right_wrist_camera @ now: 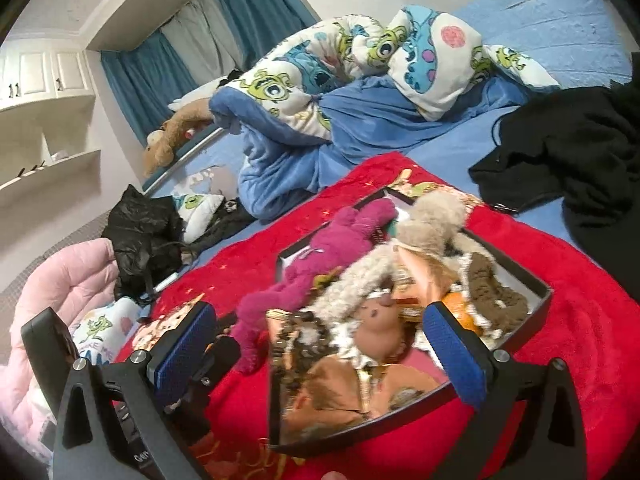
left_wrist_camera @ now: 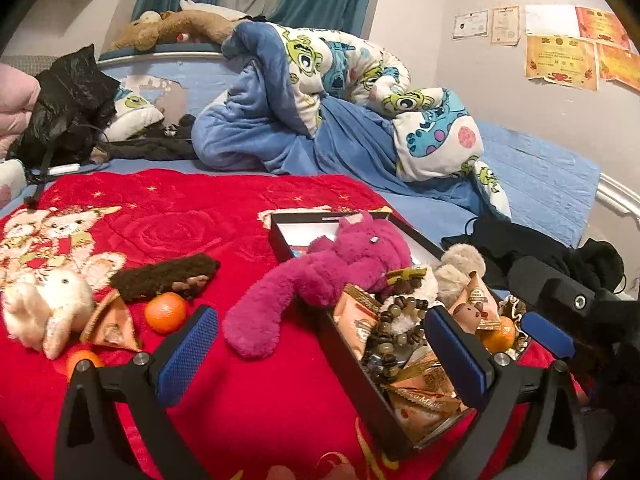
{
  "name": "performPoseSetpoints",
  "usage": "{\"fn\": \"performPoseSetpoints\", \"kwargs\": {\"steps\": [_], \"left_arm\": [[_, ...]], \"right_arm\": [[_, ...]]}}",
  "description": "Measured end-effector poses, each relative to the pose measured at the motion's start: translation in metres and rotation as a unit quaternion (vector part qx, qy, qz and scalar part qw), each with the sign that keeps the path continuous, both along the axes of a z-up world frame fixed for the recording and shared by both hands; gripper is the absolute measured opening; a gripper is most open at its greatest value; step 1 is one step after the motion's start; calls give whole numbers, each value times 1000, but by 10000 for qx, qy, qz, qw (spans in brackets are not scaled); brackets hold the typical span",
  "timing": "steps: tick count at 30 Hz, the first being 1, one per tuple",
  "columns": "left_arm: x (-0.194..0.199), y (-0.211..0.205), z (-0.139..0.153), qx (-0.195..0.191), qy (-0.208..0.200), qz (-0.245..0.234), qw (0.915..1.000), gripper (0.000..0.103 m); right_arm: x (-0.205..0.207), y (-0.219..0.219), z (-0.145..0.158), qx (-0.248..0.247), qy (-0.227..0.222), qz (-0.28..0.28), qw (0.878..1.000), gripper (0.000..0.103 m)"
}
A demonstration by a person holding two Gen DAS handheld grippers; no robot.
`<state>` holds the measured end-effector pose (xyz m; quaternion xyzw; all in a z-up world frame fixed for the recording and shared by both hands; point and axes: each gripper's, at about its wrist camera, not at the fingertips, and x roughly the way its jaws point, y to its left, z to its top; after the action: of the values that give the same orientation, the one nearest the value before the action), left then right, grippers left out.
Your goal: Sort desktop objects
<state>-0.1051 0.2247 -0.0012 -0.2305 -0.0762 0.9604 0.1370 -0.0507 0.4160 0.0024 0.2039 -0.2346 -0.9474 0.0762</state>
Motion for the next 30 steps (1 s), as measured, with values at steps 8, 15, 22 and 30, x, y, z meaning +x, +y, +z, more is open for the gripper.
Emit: {"fn": "performPoseSetpoints", "kwargs": {"steps": [8, 15, 22, 30], "left_arm": [[12, -29, 9, -191, 145, 243, 9994, 103], [17, -78, 13, -331, 152, 577, 9977, 103], [26, -139, 10, -453, 112, 1057, 9933, 103], [35, -182, 9, -625, 116, 1347, 9888, 103]], "right_arm": [[0, -26, 7, -46, 121, 190, 9997, 103], [-4, -56, 10, -107, 153, 345, 9992, 103], [-11, -98, 11, -164, 117, 671, 9975, 103], [-12, -139, 15, -78, 153, 956, 9953, 103]]}}
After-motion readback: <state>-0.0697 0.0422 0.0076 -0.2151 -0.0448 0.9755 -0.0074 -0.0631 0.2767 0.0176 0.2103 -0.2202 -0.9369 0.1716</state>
